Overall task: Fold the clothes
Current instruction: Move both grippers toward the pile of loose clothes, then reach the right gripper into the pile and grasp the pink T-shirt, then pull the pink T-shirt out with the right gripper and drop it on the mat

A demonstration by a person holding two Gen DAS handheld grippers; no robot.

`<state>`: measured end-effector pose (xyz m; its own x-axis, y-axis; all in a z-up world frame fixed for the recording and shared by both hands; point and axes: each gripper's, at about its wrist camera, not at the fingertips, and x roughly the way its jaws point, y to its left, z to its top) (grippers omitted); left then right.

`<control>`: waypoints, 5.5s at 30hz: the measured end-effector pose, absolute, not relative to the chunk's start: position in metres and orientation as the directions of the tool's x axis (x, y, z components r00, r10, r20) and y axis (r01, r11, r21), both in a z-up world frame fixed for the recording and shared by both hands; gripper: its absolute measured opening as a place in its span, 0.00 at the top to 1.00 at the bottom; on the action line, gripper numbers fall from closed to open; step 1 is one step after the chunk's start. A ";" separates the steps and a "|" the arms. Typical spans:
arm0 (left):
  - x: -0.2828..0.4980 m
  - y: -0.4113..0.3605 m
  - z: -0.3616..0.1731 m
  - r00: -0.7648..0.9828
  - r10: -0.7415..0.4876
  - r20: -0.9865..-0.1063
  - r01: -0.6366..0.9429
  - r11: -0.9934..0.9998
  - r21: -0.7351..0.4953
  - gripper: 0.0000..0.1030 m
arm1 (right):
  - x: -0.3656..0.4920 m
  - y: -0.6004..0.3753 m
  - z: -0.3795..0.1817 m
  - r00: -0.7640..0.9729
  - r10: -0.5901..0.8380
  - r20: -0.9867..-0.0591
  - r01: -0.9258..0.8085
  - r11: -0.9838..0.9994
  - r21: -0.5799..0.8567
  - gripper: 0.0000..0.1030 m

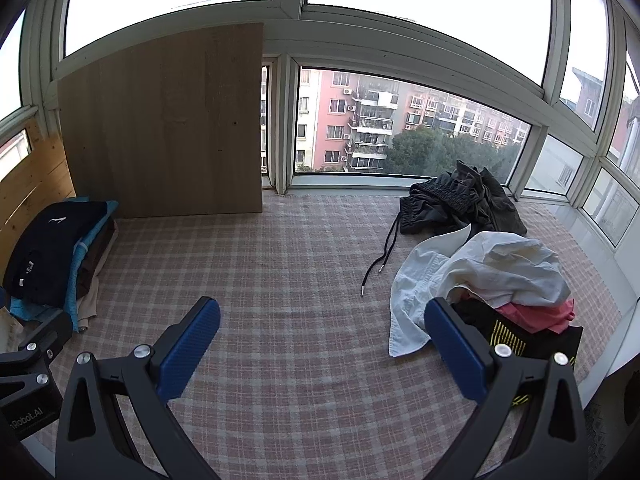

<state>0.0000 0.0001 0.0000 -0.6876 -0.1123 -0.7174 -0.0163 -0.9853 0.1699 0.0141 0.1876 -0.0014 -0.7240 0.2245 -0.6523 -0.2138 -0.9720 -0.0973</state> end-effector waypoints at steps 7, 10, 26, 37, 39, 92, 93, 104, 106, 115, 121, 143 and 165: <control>-0.001 0.001 0.000 -0.686 -0.092 -0.722 -0.012 -0.990 0.138 0.00 | 0.010 0.191 -0.001 -0.717 0.214 -0.663 -0.208 -0.974 -0.088 0.00; -0.002 0.001 0.000 -0.685 -0.084 -0.724 -0.011 -0.992 0.125 0.01 | 0.007 0.191 -0.001 -0.714 0.209 -0.668 -0.206 -0.975 -0.085 0.00; -0.006 -0.013 -0.004 -0.693 -0.098 -0.714 0.028 -0.994 0.110 0.00 | 0.009 0.176 0.003 -0.721 0.257 -0.644 -0.222 -0.965 -0.137 0.00; -0.010 -0.003 -0.003 -0.697 -0.056 -0.715 -0.032 -0.994 0.109 0.01 | 0.020 0.195 0.006 -0.701 0.356 -0.617 -0.318 -0.932 -0.175 0.00; -0.010 0.005 -0.003 -0.698 -0.033 -0.715 -0.065 -0.992 0.110 0.00 | 0.026 0.203 0.004 -0.688 0.374 -0.622 -0.345 -0.923 -0.172 0.00; -0.014 0.197 -0.040 -0.570 0.121 -0.813 -0.247 -0.969 0.029 0.01 | 0.135 0.594 -0.006 -0.732 0.401 -0.550 -0.519 -0.852 0.070 0.00; -0.015 0.200 -0.040 -0.575 0.118 -0.810 -0.243 -0.969 0.032 0.01 | 0.130 0.597 -0.007 -0.741 0.371 -0.559 -0.493 -0.867 0.078 0.00; -0.027 0.211 -0.042 -0.587 0.112 -0.802 -0.233 -0.972 0.035 0.01 | 0.059 0.602 -0.046 -0.712 0.250 -0.656 -0.359 -0.933 0.034 0.00; -0.027 0.209 -0.043 -0.590 0.100 -0.801 -0.224 -0.974 0.044 0.01 | 0.042 0.604 -0.051 -0.702 0.218 -0.678 -0.327 -0.944 0.036 0.00; -0.029 0.190 -0.048 -0.572 0.086 -0.816 -0.162 -0.987 0.010 0.01 | -0.013 0.603 -0.083 -0.593 0.226 -0.773 -0.230 -0.967 -0.106 0.00; -0.030 0.180 -0.047 -0.575 0.079 -0.814 -0.122 -0.992 -0.010 0.01 | -0.025 0.595 -0.044 -0.664 0.178 -0.726 -0.129 -0.984 -0.123 0.00; -0.039 0.187 -0.059 -0.527 0.112 -0.842 -0.134 -0.990 -0.047 0.01 | 0.050 0.649 -0.102 -0.494 0.145 -0.857 -0.184 -0.981 -0.061 0.00; -0.036 0.198 -0.053 -0.517 0.163 -0.840 -0.189 -0.979 -0.073 0.01 | -0.037 0.651 0.034 -0.713 -0.035 -0.700 -0.042 -0.995 0.092 0.97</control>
